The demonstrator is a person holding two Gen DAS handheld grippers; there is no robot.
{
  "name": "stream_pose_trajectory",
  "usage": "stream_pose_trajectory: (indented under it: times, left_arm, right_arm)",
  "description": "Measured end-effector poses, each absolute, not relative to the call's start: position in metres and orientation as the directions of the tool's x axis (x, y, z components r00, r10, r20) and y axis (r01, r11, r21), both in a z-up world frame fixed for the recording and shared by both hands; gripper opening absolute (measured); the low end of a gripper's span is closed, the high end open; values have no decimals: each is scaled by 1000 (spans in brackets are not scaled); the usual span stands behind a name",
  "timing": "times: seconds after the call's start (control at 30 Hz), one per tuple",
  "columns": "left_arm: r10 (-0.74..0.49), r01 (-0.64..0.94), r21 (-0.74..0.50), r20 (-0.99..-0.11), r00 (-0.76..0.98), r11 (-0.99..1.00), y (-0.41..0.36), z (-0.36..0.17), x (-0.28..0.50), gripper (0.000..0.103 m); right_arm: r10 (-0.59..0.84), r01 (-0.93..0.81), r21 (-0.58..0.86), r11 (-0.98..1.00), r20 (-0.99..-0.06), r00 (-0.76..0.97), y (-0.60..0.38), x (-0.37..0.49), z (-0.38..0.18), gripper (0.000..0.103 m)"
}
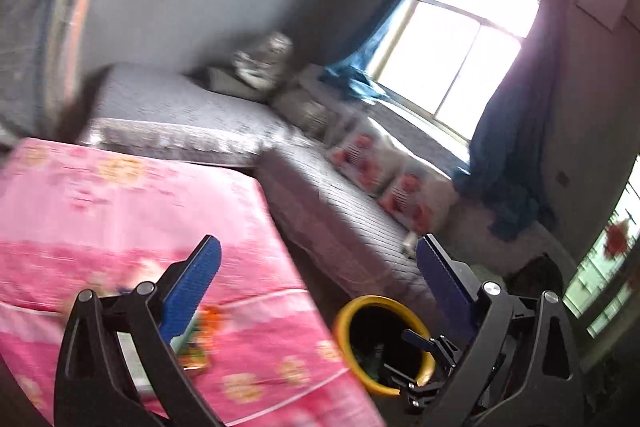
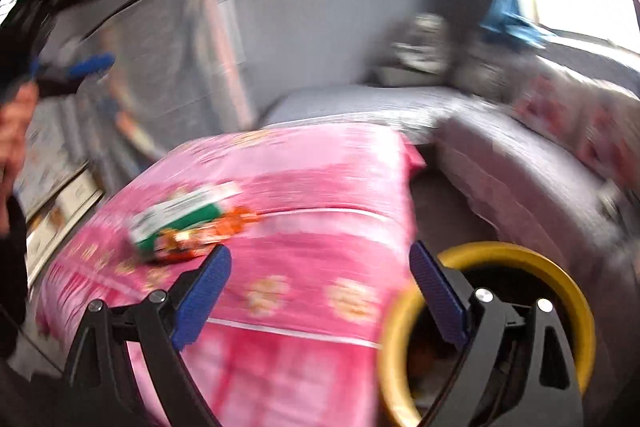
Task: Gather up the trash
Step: 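Move both tools back over the remaining items on the bed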
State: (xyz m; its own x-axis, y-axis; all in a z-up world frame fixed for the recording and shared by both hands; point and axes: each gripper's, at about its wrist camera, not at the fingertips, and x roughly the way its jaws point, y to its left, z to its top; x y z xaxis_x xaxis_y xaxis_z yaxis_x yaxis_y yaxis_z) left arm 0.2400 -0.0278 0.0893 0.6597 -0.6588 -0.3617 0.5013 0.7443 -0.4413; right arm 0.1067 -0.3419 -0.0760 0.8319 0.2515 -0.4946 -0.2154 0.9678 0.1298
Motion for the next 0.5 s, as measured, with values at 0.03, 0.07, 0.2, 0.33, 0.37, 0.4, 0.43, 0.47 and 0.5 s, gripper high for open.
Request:
stream_pose_trajectory:
  times: [0.03,0.07,0.2,0.33,0.37,0.4,0.43,0.47,0.5]
  left_arm:
    - [-639,482,-436,-364,678,760,-10,94,240,93]
    - [-611,453,-435,-362,704,779,13,100,238,93]
    - [-529,358,-456,-334,780,815,111,118,228,94]
    - [-456,308,-407,-342,822,860,182,103,223,95]
    - [-440,297,-389,-359,823,872,191,92,226,94]
    - [-422,284,-366,-383,822,886,200,75,231,94]
    - [-417,284,-354,-393,819,891,205,63,235,94]
    - [-419,293,-339,-399,816,894,209,46,240,95]
    - [-425,312,-317,-404,810,896,211,24,247,94]
  right_arm:
    - [277,-248,125,961,-503,819,-327,112,-75,88]
    - [298,-275,123,954,-513,805,-314,118,-75,88]
    - [355,-346,126,930,-561,748,-268,142,-78,88]
    - [395,-387,147,910,-586,708,-232,159,-79,88]
    - [395,-386,149,910,-592,702,-227,163,-80,88]
    - [391,-383,148,912,-598,700,-225,166,-82,88]
    - [381,-374,146,916,-610,694,-221,172,-83,88]
    - [380,-373,148,916,-618,689,-220,172,-84,88]
    - [379,-371,152,916,-633,675,-216,177,-85,88]
